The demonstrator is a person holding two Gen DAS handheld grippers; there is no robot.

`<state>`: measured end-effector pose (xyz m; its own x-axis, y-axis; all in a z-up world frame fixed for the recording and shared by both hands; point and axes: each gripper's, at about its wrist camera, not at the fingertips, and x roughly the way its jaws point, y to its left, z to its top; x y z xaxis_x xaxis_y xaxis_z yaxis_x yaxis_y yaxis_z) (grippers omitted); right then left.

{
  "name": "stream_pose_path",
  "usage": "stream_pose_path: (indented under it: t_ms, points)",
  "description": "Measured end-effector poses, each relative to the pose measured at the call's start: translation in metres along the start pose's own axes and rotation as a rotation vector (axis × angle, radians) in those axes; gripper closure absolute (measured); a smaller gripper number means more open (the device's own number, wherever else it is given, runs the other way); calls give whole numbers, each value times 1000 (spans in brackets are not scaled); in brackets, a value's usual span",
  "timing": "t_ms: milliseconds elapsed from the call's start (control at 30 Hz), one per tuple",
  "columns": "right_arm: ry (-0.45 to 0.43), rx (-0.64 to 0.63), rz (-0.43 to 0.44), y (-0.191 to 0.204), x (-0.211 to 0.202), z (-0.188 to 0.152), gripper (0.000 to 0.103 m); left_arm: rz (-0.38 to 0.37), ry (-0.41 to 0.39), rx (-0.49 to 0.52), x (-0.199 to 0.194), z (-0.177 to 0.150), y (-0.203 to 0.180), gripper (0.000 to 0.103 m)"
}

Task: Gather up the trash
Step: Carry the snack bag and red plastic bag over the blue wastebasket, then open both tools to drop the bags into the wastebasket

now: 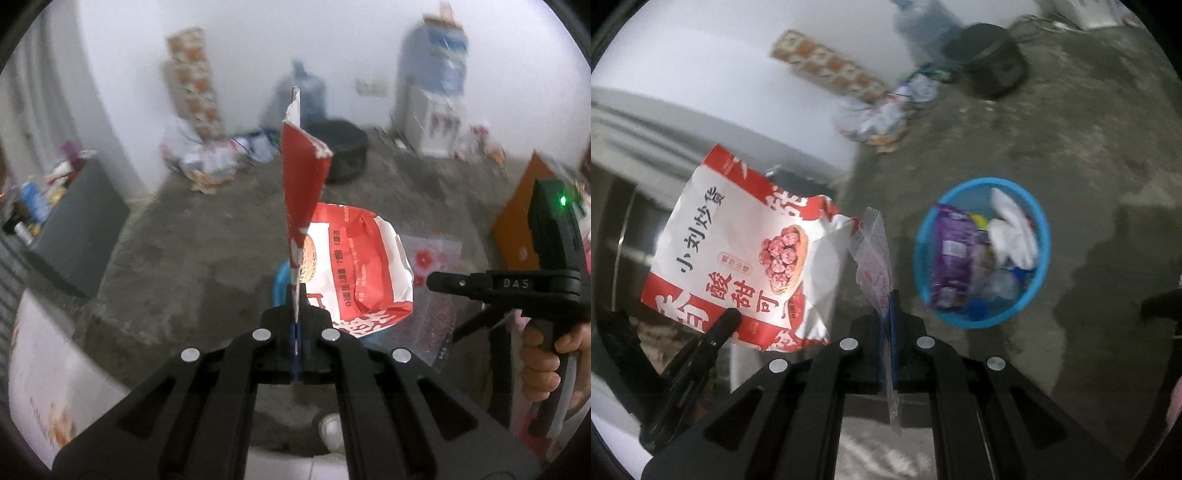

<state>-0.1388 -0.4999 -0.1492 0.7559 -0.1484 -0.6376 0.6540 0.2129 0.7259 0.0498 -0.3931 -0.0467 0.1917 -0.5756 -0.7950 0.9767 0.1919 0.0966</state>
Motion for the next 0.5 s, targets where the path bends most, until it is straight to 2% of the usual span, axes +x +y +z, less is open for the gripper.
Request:
stream_pose_path:
  t_ms: [267, 300, 333, 367, 400, 433, 500]
  points:
    - [-4, 73, -87, -49, 62, 38, 100, -7, 135, 111, 101, 18, -17, 101]
    - [5, 81, -99, -58, 74, 43, 99, -22, 165, 113, 116, 19, -18, 91]
    - [16, 93, -120, -67, 86, 47, 98, -34, 198, 108, 131, 17, -18, 72]
    - [33, 107, -139, -79, 101, 50, 97, -38, 218, 99, 141, 16, -16, 63]
    - [54, 119, -162, -91, 114, 51, 90, -37, 236, 93, 151, 14, -15, 59]
    - [88, 141, -225, -106, 130, 51, 84, -41, 251, 88, 160, 14, -15, 59]
    - [118, 170, -283, -120, 141, 49, 81, -54, 273, 72, 168, 13, -13, 59]
